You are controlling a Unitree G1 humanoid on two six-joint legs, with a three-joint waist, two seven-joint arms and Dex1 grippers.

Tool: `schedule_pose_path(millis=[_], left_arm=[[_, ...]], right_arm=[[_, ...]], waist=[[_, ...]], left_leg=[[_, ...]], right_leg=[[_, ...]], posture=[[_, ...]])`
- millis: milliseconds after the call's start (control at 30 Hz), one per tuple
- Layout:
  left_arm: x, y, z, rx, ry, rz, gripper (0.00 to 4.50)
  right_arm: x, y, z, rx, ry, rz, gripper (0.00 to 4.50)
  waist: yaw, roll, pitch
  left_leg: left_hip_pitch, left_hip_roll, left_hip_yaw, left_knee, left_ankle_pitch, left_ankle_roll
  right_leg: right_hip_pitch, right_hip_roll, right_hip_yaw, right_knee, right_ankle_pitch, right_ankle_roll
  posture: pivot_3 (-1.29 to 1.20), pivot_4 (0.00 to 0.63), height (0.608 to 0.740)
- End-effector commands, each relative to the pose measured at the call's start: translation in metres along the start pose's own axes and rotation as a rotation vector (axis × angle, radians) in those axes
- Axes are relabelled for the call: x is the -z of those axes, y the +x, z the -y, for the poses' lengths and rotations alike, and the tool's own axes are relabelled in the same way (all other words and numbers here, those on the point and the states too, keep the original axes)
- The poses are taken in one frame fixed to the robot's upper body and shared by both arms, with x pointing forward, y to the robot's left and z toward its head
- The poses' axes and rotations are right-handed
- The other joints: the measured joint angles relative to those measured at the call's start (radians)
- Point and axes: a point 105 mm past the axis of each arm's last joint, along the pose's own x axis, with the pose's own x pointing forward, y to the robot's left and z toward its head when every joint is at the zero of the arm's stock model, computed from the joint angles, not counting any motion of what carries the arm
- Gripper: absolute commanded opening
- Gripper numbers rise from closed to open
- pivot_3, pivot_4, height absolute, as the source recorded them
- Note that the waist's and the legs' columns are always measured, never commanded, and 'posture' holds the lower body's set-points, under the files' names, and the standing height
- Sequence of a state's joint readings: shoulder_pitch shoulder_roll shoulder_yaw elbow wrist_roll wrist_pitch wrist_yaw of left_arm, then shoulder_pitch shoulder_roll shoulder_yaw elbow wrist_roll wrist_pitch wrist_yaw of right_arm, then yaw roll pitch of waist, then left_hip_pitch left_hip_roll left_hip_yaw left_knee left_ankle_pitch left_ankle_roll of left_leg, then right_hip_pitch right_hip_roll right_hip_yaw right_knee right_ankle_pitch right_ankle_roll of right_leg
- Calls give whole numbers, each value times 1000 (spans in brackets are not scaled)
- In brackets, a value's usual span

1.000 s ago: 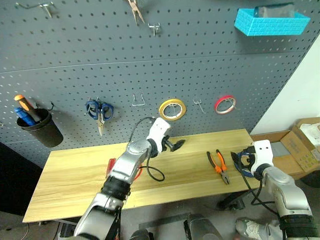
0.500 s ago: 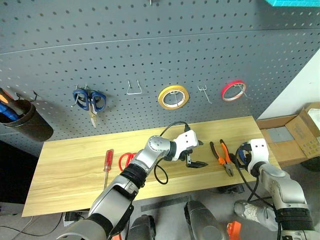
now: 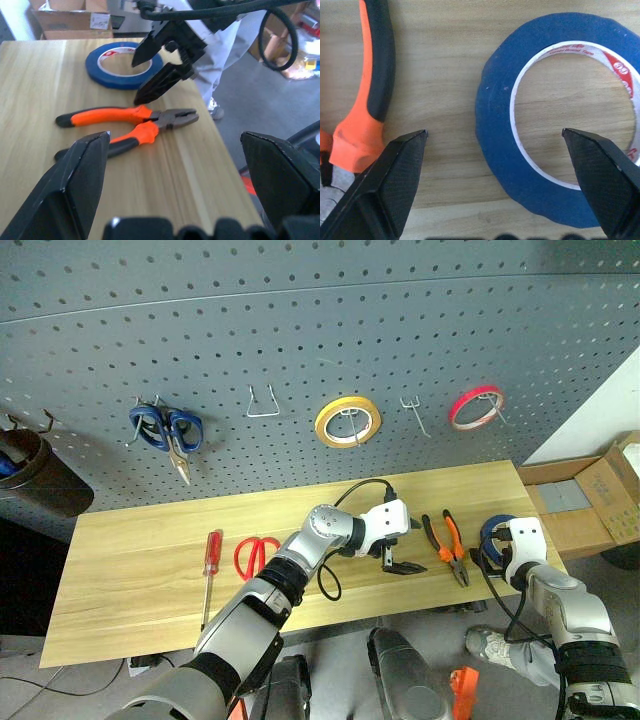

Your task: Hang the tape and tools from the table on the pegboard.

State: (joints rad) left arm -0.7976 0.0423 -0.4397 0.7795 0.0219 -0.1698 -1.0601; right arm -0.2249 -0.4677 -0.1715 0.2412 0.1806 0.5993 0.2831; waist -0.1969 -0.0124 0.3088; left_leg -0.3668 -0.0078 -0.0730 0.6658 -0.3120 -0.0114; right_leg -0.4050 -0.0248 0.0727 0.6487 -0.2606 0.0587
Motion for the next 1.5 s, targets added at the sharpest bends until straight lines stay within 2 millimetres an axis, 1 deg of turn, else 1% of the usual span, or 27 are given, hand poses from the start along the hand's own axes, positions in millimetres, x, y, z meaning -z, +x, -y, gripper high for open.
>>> schedule_pose_path(millis=[33, 100, 167, 233, 267, 367, 433, 467, 533, 600, 667, 700, 733, 767, 833, 867, 900, 1000, 1067, 1133, 1200, 1267, 1333, 1400, 1500], left_arm=[[-11, 0, -2, -11, 4, 46, 4478], [-13, -1, -4, -21, -15, 57, 4500], [-13, -3, -5, -22, -9, 51, 4500], [-14, -4, -6, -26, 6, 44, 4500], [-15, -4, -7, -32, 5, 49, 4500], [-20, -1, -9, -44, 3, 68, 4500], [-20, 0, -9, -49, 15, 65, 4500], [-20, 0, -9, -50, 25, 62, 4500], [-19, 0, -8, -48, 56, 49, 4500], [-21, -1, -9, -58, 64, 57, 4500], [-26, -6, -11, -75, 48, 81, 4500], [-26, -8, -11, -81, 32, 89, 4500], [-26, -12, -11, -88, 14, 97, 4500], [-27, -17, -10, -117, -24, 120, 4500], [-28, -28, -5, -172, -102, 166, 4500], [-27, -32, -2, -195, -126, 171, 4500], [-25, -35, 2, -217, -134, 165, 4500], [-15, -49, 19, -278, -167, 135, 4500], [-13, -63, 24, -356, -204, 138, 4500], [-14, -69, 21, -427, -231, 140, 4500], [-11, -88, 17, -528, -258, 146, 4500], [-6, -102, 12, -616, -281, 139, 4500], [0, -116, 8, -689, -316, 143, 4500], [2, -121, 5, -720, -323, 141, 4500], [2, -126, -1, -750, -305, 138, 4500]], right_arm=[[-3, 0, 2, -13, 87, 12, 4314], [-2, 1, 0, -29, 132, 10, 3907], [-2, 1, -2, -44, 138, 12, 3232], [-3, 2, -2, -50, 83, 16, 2618], [-2, 2, -2, -48, 67, 14, 2196], [2, 4, -2, -48, 34, 3, 1239], [4, 6, -1, -46, 10, 2, 567], [3, 6, 0, -44, 0, 7, 396], [1, 5, 3, -28, -18, 23, 388], [-4, 3, 6, -8, -85, 49, 388], [-19, -3, 3, 20, -195, 108, 388], [-27, -6, 0, 28, -240, 144, 388], [-36, -10, -6, 27, -276, 190, 388], [-47, -17, -18, 6, -307, 253, 388], [-60, -31, -40, -26, -346, 364, 388], [-64, -37, -47, -38, -355, 411, 388], [-67, -42, -53, -46, -356, 446, 388], [-65, -55, -75, -70, -353, 538, 388], [-67, -65, -97, -103, -375, 620, 388], [-72, -69, -106, -138, -393, 677, 388], [-81, -71, -121, -178, -398, 737, 388], [-91, -71, -125, -186, -390, 791, 388], [-105, -69, -135, -217, -414, 852, 388], [-113, -63, -142, -252, -431, 876, 388], [-125, -50, -148, -288, -424, 883, 388]], waist=[[0, 0, 2], [0, -1, 3], [2, -1, 4], [2, -1, 4], [2, -1, 4], [2, -1, 4], [2, -1, 3], [2, -1, 3], [1, 0, 3], [1, 1, 0], [2, 5, -3], [2, 8, -6], [1, 10, -12], [-2, 14, -24], [-14, 19, -48], [-21, 21, -60], [-26, 21, -74], [-28, 22, -106], [-28, 21, -130], [-26, 20, -147], [-26, 18, -157], [-28, 13, -182], [-31, 9, -198], [-32, 4, -206], [-29, -1, -211]], left_leg=[[0, 0, 0, 0, 0, 0], [0, 0, 0, 0, 0, 0], [0, 0, 0, 0, 0, 0], [0, 0, 0, 0, 0, 0], [0, 0, 0, 0, 0, 0], [0, 0, 0, 0, 0, 0], [0, 0, 0, 0, 0, 0], [0, 0, 0, 0, 0, 0], [0, 0, 0, 0, 0, -1], [0, 0, 0, 0, 1, -1], [0, 0, 0, 0, 1, -2], [0, -1, 0, 0, 2, -3], [-1, -1, 0, 0, 2, -4], [-3, -1, 1, 0, 3, -5], [-15, -1, 3, 1, 4, -7], [-17, -2, 4, 1, 4, -7], [-17, -1, 4, 1, 4, -7], [-15, -2, 3, 0, 5, -10], [-12, -5, 2, 0, 7, -13], [-8, -7, 1, 1, 8, -13], [3, -12, 0, 1, 8, -14], [5, -14, 0, 2, 11, -13], [8, -15, 0, 5, 13, -13], [22, -15, -1, 5, 13, -13], [34, -15, -3, 5, 13, -13]], right_leg=[[0, 0, 0, 0, 0, 0], [0, 0, 0, 0, 0, 0], [0, 0, 0, 0, 0, 0], [0, 0, 0, 0, 0, 0], [0, 0, 0, 0, 0, 0], [0, 0, 0, 0, 0, 0], [0, 0, 0, 0, 0, 0], [0, 0, 0, 0, 0, 0], [0, 0, 0, 0, 0, 1], [0, -1, 0, 0, 0, 1], [-1, -1, 0, 1, 0, 1], [-1, -2, 0, 1, 1, 1], [-2, -3, 0, 1, 1, 1], [-4, -3, 0, 1, 1, 1], [-18, -4, 0, 4, 1, 1], [-21, -5, 0, 11, 0, 1], [-22, -8, 0, 13, 0, 2], [-21, -9, 0, 11, 0, 2], [-19, -9, 0, 11, 0, 2], [-15, -9, 0, 13, 0, 3], [-3, -12, 1, 12, 2, 8], [2, -13, 2, 9, 2, 15], [6, -12, 1, 9, 4, 16], [20, -11, 1, 8, 4, 16], [34, -11, -1, 6, 4, 15]], posture=[[-282, 353, 740], [-279, 351, 740], [-273, 348, 740], [-271, 344, 740], [-271, 344, 740], [-270, 326, 740], [-273, 311, 740], [-275, 304, 740], [-275, 280, 740], [-277, 250, 740], [-282, 229, 740], [-293, 206, 740], [-297, 191, 740], [-301, 169, 740], [-303, 147, 740], [-306, 130, 740], [-305, 122, 740], [-294, 88, 740], [-279, 64, 740], [-264, 39, 740], [-255, 20, 740], [-242, 8, 740], [-225, 0, 740], [-209, 0, 740], [-195, 0, 740]])
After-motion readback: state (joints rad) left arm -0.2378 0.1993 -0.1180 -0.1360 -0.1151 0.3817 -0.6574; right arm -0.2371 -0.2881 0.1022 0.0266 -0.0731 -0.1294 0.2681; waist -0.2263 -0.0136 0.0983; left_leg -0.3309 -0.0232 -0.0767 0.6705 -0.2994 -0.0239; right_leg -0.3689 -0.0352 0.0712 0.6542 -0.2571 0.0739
